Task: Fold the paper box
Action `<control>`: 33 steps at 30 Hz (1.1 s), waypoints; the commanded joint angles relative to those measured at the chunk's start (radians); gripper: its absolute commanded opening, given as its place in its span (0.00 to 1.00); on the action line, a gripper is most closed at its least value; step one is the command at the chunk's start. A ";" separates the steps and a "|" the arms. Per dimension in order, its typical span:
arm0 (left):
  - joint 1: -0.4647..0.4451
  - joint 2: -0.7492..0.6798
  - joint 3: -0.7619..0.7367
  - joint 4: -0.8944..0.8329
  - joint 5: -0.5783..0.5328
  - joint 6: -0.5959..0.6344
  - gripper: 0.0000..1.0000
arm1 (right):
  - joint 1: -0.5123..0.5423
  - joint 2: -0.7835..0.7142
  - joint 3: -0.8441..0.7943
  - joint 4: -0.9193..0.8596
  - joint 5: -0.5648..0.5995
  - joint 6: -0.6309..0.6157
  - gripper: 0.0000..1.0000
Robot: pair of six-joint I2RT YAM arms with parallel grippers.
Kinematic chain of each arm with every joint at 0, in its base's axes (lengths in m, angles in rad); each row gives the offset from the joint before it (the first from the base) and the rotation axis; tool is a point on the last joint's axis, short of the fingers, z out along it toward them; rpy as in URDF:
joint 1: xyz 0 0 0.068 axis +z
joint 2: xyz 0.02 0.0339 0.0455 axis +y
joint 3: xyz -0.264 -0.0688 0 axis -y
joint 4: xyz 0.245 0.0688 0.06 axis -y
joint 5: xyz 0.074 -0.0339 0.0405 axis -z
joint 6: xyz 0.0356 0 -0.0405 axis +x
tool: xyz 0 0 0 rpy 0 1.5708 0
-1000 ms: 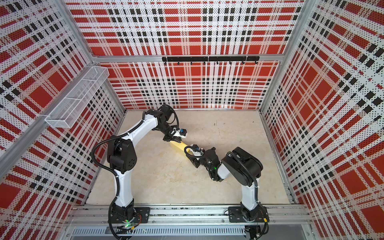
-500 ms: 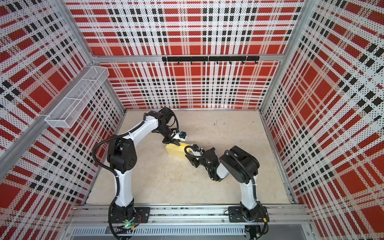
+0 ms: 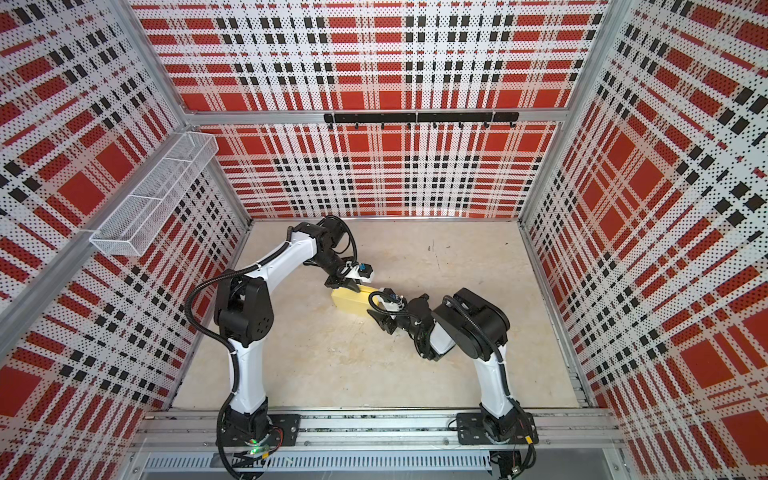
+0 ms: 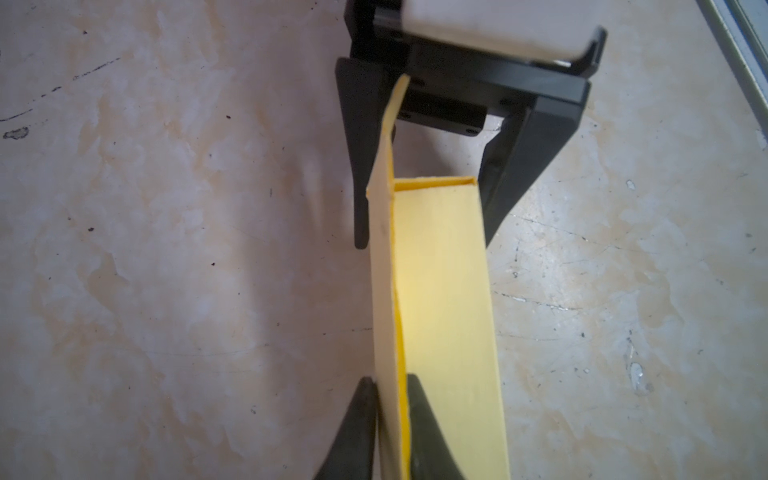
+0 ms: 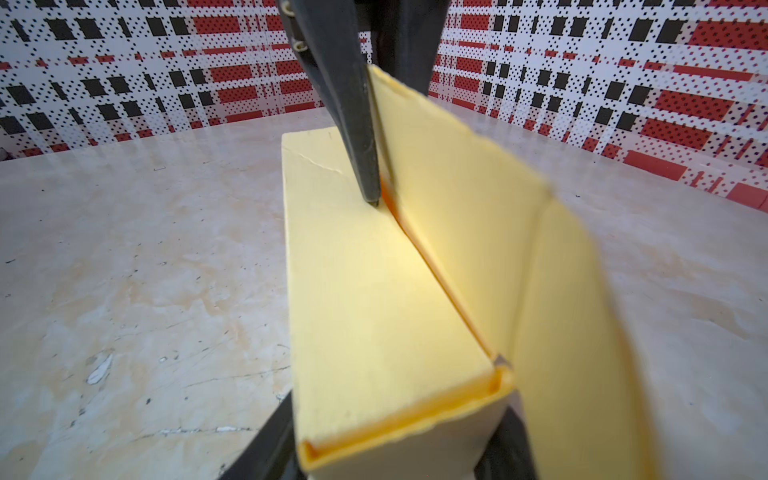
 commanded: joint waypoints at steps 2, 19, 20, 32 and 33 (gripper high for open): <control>-0.005 -0.023 -0.018 -0.048 -0.001 0.046 0.20 | -0.009 0.022 0.020 0.083 -0.011 -0.006 0.51; 0.052 -0.241 0.030 0.035 0.138 -0.421 0.43 | -0.012 -0.014 -0.058 0.138 0.079 -0.003 0.47; 0.059 -0.272 -0.001 0.082 0.142 -0.505 0.43 | -0.012 -0.017 -0.067 0.147 0.084 0.003 0.47; 0.148 -0.536 -0.469 0.508 -0.037 -0.896 0.61 | -0.012 -0.098 -0.147 0.075 0.038 -0.015 0.46; 0.167 -0.544 -0.492 0.541 -0.019 -0.922 0.61 | -0.012 -0.105 -0.149 0.070 0.038 -0.016 0.46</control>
